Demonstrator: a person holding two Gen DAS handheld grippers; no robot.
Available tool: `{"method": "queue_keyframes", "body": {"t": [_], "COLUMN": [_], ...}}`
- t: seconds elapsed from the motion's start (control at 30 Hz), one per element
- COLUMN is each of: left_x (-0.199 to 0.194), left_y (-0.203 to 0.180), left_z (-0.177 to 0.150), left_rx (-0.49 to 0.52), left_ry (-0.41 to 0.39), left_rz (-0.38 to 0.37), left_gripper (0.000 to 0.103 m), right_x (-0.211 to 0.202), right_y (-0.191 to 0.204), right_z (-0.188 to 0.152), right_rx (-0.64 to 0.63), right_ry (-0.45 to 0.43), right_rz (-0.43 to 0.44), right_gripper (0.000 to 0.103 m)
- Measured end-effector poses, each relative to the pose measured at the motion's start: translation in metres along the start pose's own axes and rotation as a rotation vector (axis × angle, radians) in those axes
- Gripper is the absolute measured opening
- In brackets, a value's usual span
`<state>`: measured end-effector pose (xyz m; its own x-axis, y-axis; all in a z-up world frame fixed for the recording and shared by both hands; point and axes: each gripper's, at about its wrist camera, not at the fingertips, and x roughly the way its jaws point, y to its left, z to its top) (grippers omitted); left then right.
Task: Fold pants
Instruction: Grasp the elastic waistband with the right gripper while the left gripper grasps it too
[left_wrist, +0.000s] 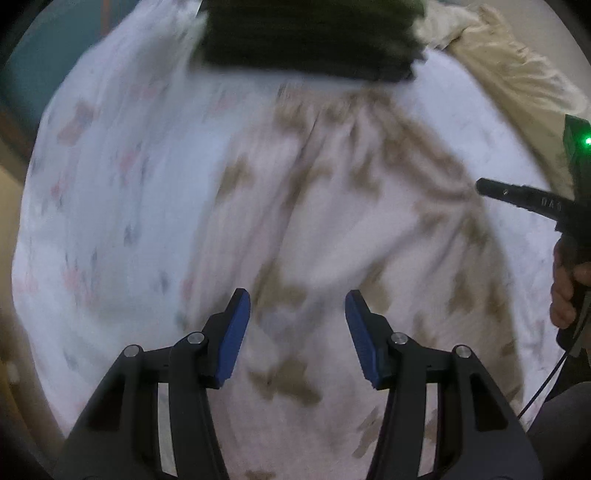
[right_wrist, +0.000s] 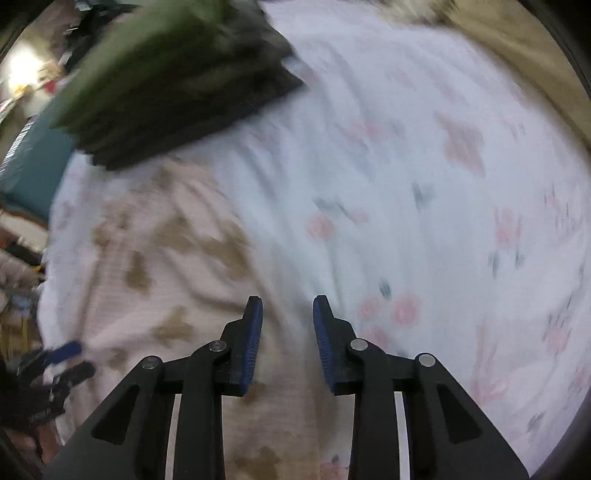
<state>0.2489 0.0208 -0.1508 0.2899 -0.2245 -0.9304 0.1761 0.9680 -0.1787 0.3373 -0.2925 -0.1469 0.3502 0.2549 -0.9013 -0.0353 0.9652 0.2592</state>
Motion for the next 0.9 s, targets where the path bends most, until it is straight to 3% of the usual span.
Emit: {"method": "queue_keyframes", "body": {"t": [0.13, 0.27, 0.37, 0.5, 0.53, 0.57, 0.6, 0.63, 0.67, 0.7, 0.8, 0.9], "left_x": [-0.001, 0.015, 0.039, 0.062, 0.065, 0.069, 0.072, 0.074, 0.072, 0.068, 0.06, 0.081], "left_y": [0.007, 0.022, 0.022, 0.021, 0.021, 0.019, 0.018, 0.017, 0.017, 0.016, 0.014, 0.015], "left_z": [0.038, 0.069, 0.086, 0.103, 0.105, 0.108, 0.11, 0.112, 0.113, 0.115, 0.121, 0.129], "left_rx": [0.036, 0.046, 0.078, 0.079, 0.08, 0.084, 0.095, 0.101, 0.096, 0.095, 0.107, 0.075], "left_ry": [-0.057, -0.068, -0.038, 0.002, 0.009, 0.013, 0.014, 0.016, 0.009, -0.004, -0.041, 0.024], "left_rz": [0.018, 0.023, -0.014, -0.1, -0.111, -0.111, -0.104, -0.103, -0.129, -0.171, -0.188, -0.131], "left_gripper": [0.05, 0.049, 0.049, 0.046, 0.036, 0.018, 0.006, 0.002, 0.002, 0.002, 0.002, 0.015], "right_x": [-0.012, 0.009, 0.034, 0.066, 0.074, 0.08, 0.082, 0.082, 0.079, 0.076, 0.063, 0.061], "right_y": [0.024, 0.052, 0.065, 0.069, 0.069, 0.069, 0.07, 0.07, 0.07, 0.069, 0.056, 0.045], "right_z": [0.03, 0.063, 0.083, 0.095, 0.095, 0.094, 0.093, 0.092, 0.09, 0.089, 0.091, 0.094], "right_rx": [-0.055, -0.13, -0.162, -0.166, -0.168, -0.171, -0.18, -0.193, -0.209, -0.215, -0.179, -0.169], "right_ry": [-0.023, -0.005, 0.025, 0.049, 0.057, 0.068, 0.062, 0.052, 0.034, 0.029, 0.008, 0.007], "right_rz": [0.095, 0.076, 0.064, 0.039, 0.034, 0.027, 0.037, 0.035, 0.031, 0.041, 0.092, 0.092], "right_gripper": [0.034, 0.04, 0.051, 0.05, 0.048, 0.034, 0.019, 0.018, 0.01, 0.008, 0.008, 0.01]}}
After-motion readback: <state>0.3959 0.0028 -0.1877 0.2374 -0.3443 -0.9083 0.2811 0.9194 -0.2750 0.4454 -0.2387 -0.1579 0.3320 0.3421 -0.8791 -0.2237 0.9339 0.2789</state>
